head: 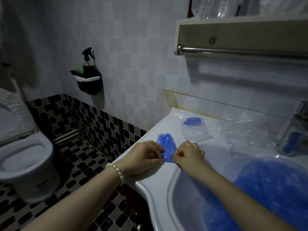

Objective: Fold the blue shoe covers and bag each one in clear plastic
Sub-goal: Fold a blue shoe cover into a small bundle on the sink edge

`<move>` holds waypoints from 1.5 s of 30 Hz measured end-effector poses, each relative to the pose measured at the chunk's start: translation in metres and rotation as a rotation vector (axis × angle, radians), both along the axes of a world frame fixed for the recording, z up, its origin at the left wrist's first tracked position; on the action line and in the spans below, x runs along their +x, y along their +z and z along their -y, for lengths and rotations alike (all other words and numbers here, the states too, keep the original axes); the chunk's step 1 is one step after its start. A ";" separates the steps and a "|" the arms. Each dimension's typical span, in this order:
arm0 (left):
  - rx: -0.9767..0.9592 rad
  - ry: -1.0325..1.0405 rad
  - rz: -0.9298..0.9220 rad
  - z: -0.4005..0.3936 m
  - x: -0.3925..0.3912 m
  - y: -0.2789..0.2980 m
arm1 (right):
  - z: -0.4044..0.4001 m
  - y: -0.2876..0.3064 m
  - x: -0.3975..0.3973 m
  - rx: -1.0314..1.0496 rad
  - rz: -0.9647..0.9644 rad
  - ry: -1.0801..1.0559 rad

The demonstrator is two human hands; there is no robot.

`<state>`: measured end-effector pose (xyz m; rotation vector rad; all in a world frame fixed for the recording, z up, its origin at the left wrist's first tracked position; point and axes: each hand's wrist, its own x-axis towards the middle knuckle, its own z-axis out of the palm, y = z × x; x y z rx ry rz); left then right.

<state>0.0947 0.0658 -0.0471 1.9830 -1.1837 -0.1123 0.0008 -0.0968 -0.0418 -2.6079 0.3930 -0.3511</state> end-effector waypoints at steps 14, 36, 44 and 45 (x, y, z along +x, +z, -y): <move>-0.052 0.054 -0.074 0.005 0.001 -0.002 | 0.001 -0.014 0.005 -0.172 0.207 0.094; -0.224 0.017 -0.362 0.003 -0.012 0.008 | 0.003 0.006 0.006 -0.142 -0.087 0.124; -0.028 0.088 0.261 0.001 -0.001 -0.005 | 0.003 0.008 0.003 -0.058 -0.092 0.121; -0.012 0.090 0.292 0.003 0.000 -0.006 | 0.003 0.009 0.003 -0.035 -0.076 0.123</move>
